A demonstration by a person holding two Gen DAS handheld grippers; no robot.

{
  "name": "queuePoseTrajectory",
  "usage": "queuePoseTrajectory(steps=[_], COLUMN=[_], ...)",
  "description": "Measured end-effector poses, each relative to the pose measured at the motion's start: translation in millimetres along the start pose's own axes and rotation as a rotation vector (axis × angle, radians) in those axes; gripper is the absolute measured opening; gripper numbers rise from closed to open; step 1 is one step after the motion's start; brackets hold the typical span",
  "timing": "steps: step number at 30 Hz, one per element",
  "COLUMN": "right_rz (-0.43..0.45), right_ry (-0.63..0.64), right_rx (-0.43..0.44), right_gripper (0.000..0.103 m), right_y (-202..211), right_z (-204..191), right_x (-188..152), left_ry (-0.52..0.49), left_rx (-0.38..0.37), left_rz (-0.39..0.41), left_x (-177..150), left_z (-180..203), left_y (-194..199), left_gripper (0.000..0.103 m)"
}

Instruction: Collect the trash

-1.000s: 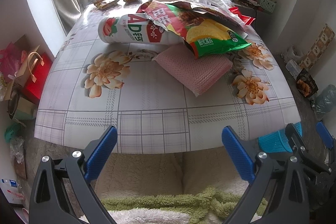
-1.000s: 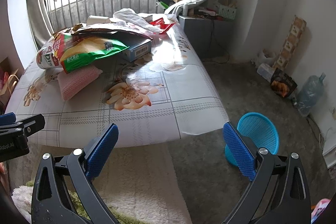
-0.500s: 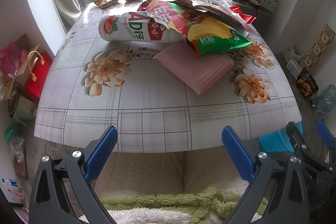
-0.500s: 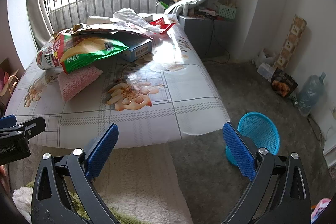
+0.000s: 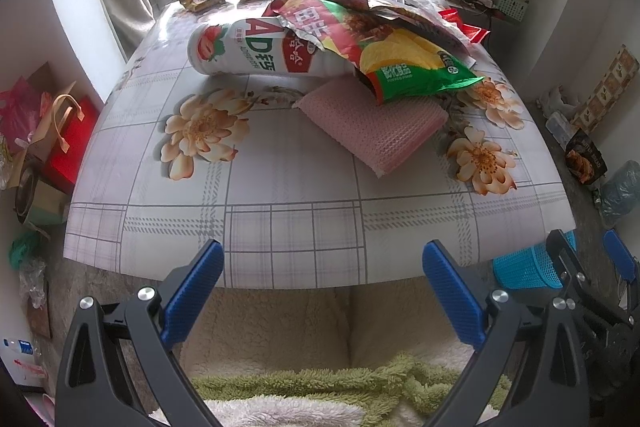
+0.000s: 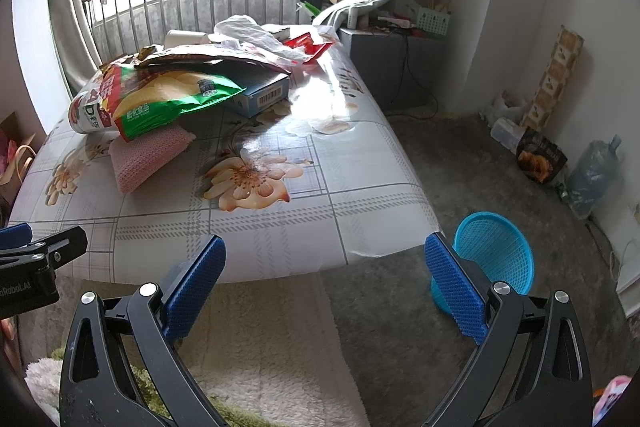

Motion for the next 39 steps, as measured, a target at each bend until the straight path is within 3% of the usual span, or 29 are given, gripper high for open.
queuePoseTrajectory(steps=[13,18,23,28,32,35,39], right_rz=[0.061,0.108,0.127,0.114,0.125,0.114,0.037], right_ry=[-0.023,-0.021,-0.055,-0.096,-0.088,-0.056,0.045], right_rx=[0.046,0.087,0.128,0.237,0.326,0.409,0.495], right_gripper=[0.095,0.095,0.095,0.095,0.095,0.095,0.095], right_y=[-3,-5,-9,-19,-29,-45,-74], right_z=[5,7,14,18,16,11,-7], right_x=[22,54,90,129,163,197,235], left_ry=[0.054,0.06,-0.009,0.014,0.036,-0.057,-0.268], left_rx=[-0.013,-0.049,-0.119,-0.17,-0.26,-0.294,-0.251], left_rz=[0.043,0.095,0.196,0.257,0.289,0.331,0.383], left_x=[20,40,73,107,123,128,134], left_z=[-23,-40,-51,-65,-64,-45,-5], left_y=[0,4,15,29,36,44,53], left_gripper=[0.098,0.098,0.098,0.098,0.098,0.098,0.098])
Point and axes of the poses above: each gripper's, at about its wrist camera, not at the fingertips, and y roughly against the way its jaws point, z to its right, x to its top, the point moved 4 cm from there along -y, roughly the way its jaws point, and after that the axes turned 8 degrees about -z, right-handed, at the moved point
